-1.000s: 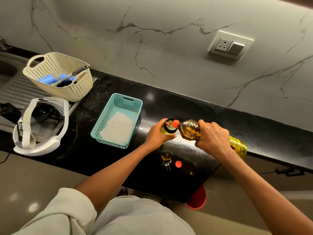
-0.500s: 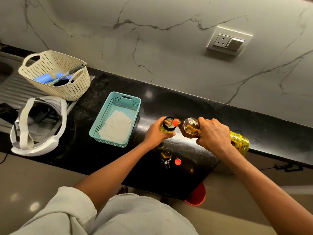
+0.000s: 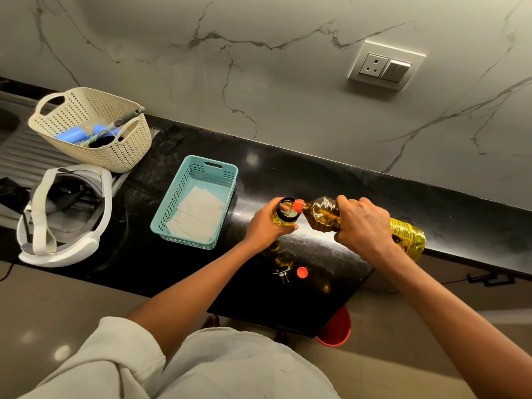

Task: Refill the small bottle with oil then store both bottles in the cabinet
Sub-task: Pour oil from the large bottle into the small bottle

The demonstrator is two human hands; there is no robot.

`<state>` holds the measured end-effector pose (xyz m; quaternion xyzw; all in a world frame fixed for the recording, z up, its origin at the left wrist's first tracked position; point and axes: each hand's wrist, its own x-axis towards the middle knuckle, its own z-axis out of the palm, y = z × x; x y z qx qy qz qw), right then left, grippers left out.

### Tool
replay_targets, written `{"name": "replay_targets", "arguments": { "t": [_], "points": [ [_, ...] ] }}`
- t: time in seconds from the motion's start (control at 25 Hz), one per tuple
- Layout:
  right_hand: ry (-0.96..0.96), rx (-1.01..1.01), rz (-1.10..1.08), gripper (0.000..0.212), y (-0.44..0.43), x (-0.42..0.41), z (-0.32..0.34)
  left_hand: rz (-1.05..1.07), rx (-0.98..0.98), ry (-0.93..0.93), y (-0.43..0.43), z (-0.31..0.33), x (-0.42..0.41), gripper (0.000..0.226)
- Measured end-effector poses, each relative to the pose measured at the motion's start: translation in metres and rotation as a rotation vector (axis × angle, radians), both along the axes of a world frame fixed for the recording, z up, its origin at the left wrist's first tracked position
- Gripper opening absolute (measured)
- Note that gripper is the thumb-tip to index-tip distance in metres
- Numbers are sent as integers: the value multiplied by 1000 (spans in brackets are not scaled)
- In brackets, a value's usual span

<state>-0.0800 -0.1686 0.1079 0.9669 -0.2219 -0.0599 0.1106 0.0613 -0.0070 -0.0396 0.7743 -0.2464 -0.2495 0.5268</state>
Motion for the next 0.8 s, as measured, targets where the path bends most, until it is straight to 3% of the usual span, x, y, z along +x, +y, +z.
{"name": "replay_targets", "arguments": {
  "t": [0.8],
  "points": [
    [-2, 19, -32, 55, 2, 5, -7, -18, -4, -4, -2, -5, 4, 68]
  ]
}}
